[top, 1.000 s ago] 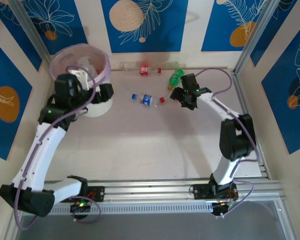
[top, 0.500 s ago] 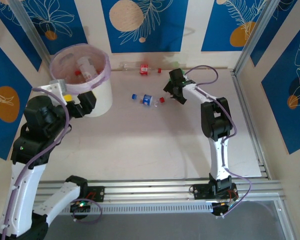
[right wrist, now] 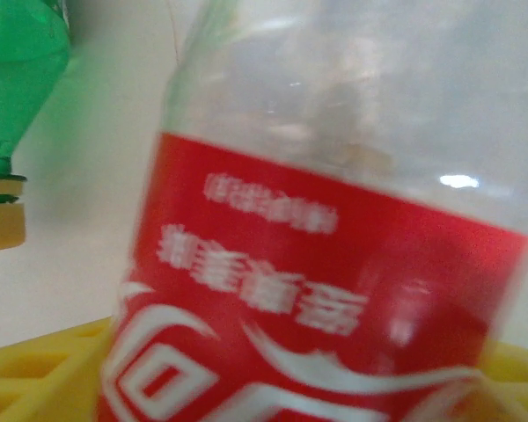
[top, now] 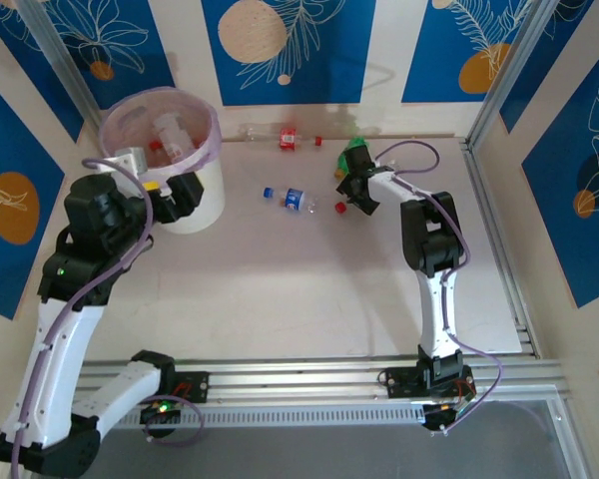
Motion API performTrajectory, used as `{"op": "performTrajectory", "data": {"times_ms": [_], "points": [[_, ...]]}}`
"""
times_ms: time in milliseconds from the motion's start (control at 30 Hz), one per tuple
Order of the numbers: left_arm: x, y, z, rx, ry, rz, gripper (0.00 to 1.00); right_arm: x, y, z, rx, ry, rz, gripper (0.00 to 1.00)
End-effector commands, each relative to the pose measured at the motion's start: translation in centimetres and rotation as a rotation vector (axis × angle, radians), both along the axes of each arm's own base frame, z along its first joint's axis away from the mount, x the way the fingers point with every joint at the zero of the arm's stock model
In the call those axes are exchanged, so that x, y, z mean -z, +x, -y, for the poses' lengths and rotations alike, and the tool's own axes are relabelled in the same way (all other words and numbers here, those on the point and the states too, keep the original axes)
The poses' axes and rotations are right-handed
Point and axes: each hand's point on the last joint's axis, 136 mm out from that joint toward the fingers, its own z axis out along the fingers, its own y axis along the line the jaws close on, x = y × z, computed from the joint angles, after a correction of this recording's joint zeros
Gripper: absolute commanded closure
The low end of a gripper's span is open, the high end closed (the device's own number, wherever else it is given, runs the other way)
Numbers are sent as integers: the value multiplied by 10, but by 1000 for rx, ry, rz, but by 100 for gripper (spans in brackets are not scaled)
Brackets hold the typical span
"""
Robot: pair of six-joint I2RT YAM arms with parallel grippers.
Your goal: Put the plastic bottles in the bin
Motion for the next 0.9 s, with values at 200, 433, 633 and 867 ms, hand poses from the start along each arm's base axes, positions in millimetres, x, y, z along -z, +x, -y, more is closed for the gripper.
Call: {"op": "performTrajectory", "data": {"times_ms": [200,433,633,867], "points": [[3,33,36,140,-178,9,0,-17,-37,30,-50,-3,25,37],[27,48,55,210,-284,-50,0,-38,-57,45,-149,-33,53,50],[37,61,70,257,-371,-86,0,-72,-83,39,-301,-46,112,52],[49,69,108,353,-483,-118,0,-141,-159,-69,-967,302,356,57]]}}
